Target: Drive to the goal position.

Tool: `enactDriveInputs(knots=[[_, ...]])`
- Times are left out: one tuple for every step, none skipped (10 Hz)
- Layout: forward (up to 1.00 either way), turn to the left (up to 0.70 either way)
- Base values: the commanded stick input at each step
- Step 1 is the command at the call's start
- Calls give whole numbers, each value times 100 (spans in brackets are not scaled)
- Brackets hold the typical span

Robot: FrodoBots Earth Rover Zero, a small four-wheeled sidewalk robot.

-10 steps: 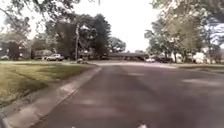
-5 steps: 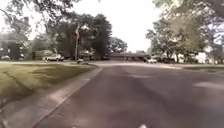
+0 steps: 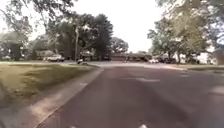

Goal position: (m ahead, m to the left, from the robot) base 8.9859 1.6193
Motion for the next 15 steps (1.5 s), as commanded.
enactDriveInputs(knots=[[100, 0], [100, 0], [100, 0], [100, 0], [100, 0], [100, 0], [100, 0], [100, 0], [100, 0], [100, 0], [100, 0], [100, 0], [100, 0], [100, -10], [100, -29]])
